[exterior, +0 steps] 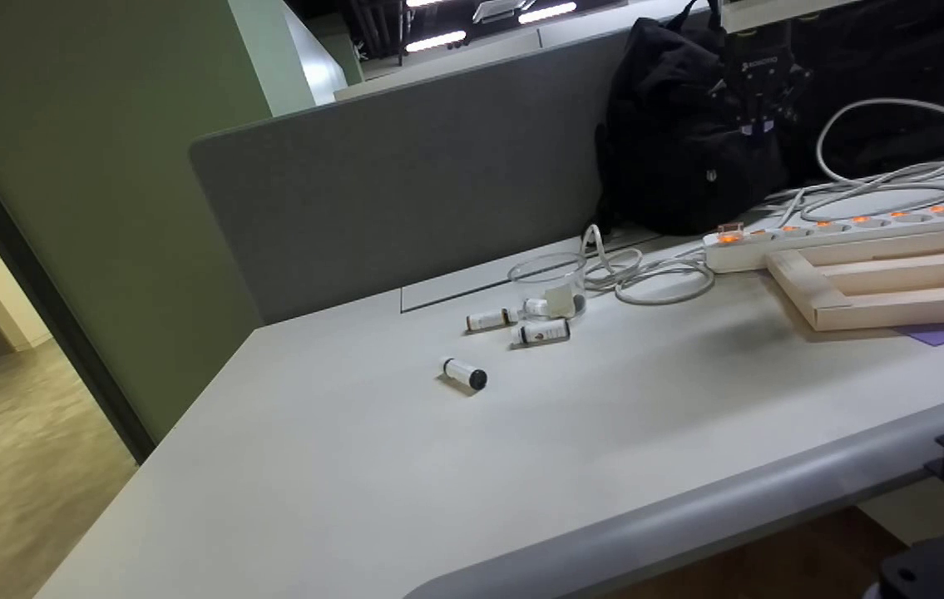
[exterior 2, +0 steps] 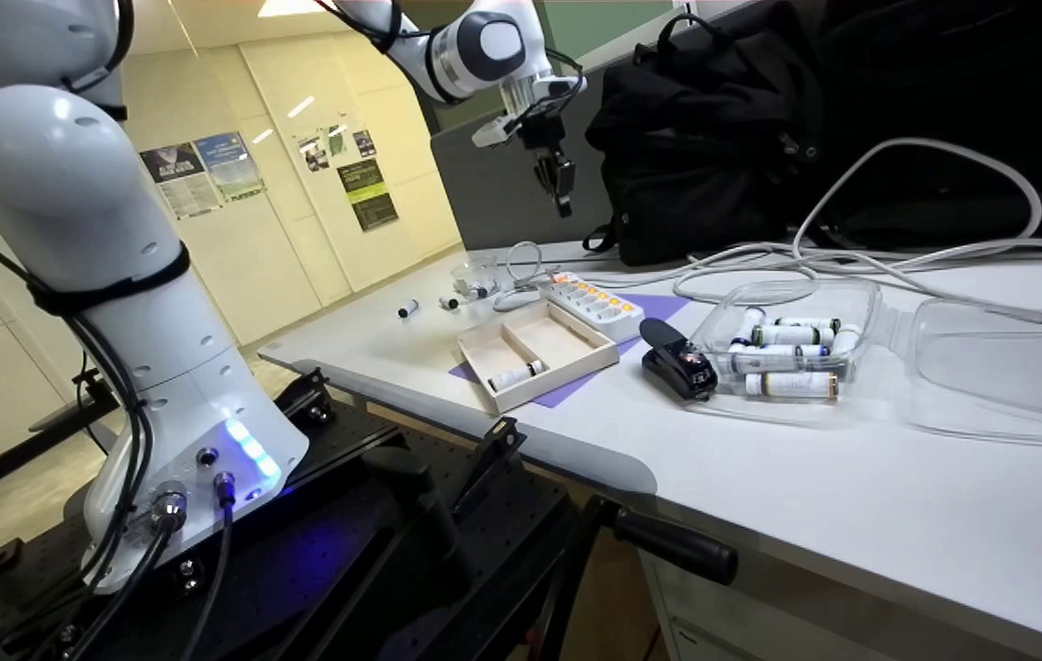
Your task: Turn on the second switch from the left
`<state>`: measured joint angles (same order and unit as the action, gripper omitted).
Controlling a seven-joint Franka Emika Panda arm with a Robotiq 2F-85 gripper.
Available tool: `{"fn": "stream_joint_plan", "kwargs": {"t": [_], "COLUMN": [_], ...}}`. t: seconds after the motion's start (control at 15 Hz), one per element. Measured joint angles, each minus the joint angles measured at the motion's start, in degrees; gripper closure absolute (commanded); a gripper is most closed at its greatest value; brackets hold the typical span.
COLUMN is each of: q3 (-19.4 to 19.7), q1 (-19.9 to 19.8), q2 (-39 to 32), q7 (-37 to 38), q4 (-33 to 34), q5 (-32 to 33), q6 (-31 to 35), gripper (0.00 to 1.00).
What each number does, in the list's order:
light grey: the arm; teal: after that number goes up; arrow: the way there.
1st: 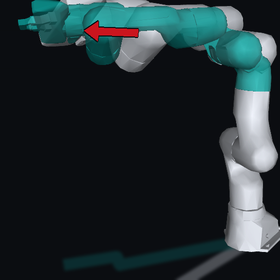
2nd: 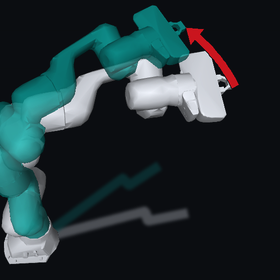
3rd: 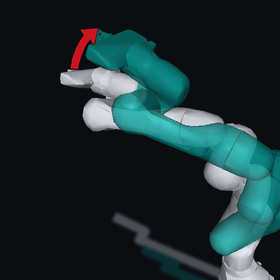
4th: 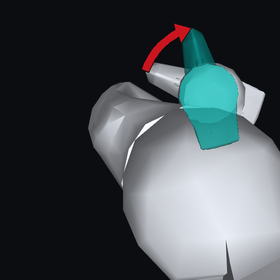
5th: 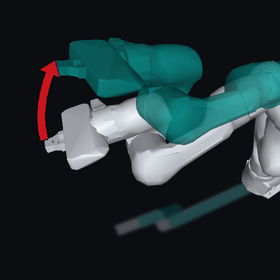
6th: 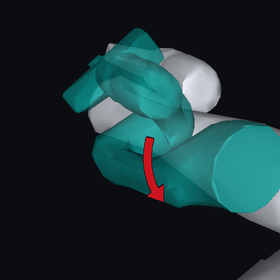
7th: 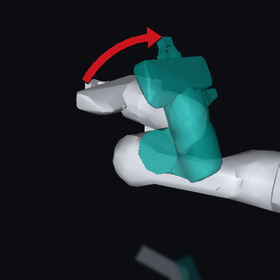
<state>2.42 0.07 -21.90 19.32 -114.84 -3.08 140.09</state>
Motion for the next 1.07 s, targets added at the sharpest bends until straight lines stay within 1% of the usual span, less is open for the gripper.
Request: {"fn": "stream_joint_plan", "kwargs": {"t": [0.33,0.8,1.07], "q3": [1.56,2.25,3.71], "q1": [2.42,6.72,9.01], "q2": [-2.05,-7.04,-9.27], "q7": [1.53,3.36,3.75], "q4": [-1.66,-1.44,-1.17], "q5": [1.19,2.31,3.72], "q6": [3.18,8.19,11.33], "gripper": [1.00,1.00,1.00]}}
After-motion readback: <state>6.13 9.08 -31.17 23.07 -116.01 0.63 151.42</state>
